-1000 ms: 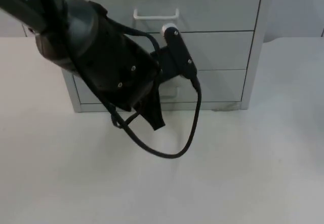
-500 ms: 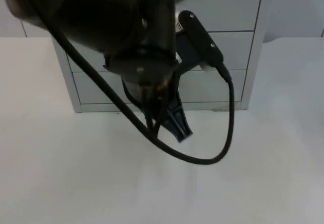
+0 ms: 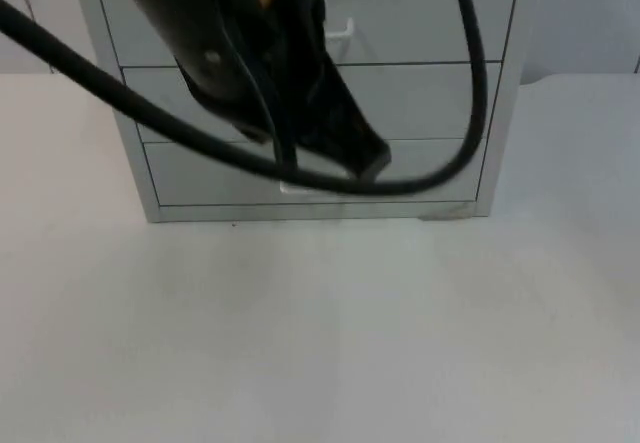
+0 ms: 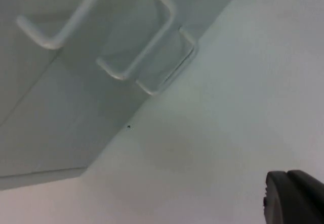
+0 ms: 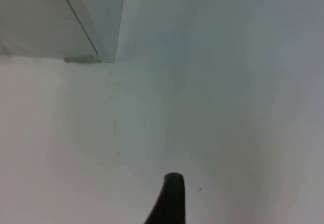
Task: Open the drawer with the left hand, place the block into the drawer with the right hand, then close the drawer with the left hand.
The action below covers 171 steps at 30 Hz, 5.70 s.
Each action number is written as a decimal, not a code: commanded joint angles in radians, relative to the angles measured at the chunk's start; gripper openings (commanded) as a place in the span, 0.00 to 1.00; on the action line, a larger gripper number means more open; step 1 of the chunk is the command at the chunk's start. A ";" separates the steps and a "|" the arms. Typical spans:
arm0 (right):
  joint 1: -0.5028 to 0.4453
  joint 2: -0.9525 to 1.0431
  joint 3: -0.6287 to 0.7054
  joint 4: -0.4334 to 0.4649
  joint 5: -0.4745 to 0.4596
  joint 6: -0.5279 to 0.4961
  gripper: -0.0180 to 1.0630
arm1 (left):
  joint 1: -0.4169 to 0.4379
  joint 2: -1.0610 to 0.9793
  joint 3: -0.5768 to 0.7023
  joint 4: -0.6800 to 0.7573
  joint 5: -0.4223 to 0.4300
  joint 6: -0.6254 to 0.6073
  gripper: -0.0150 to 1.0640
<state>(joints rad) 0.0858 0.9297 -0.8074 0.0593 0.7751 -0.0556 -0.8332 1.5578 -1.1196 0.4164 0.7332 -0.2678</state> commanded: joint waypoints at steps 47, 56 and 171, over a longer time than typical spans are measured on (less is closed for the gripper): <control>-0.004 -0.879 0.187 0.040 0.255 -0.069 0.69 | -0.005 -1.310 0.443 -0.137 0.025 -0.027 0.01; -0.004 -0.930 0.246 0.026 0.309 -0.035 0.69 | -0.005 -1.433 0.515 -0.159 0.092 -0.025 0.01; -0.004 -0.930 0.291 -0.028 0.305 0.023 0.99 | 0.016 -1.558 0.625 -0.429 0.341 0.245 0.99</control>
<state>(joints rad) 0.0858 0.0041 -0.5178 0.0266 1.0862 -0.0298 -0.8332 0.0034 -0.5010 0.0000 1.0861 -0.0193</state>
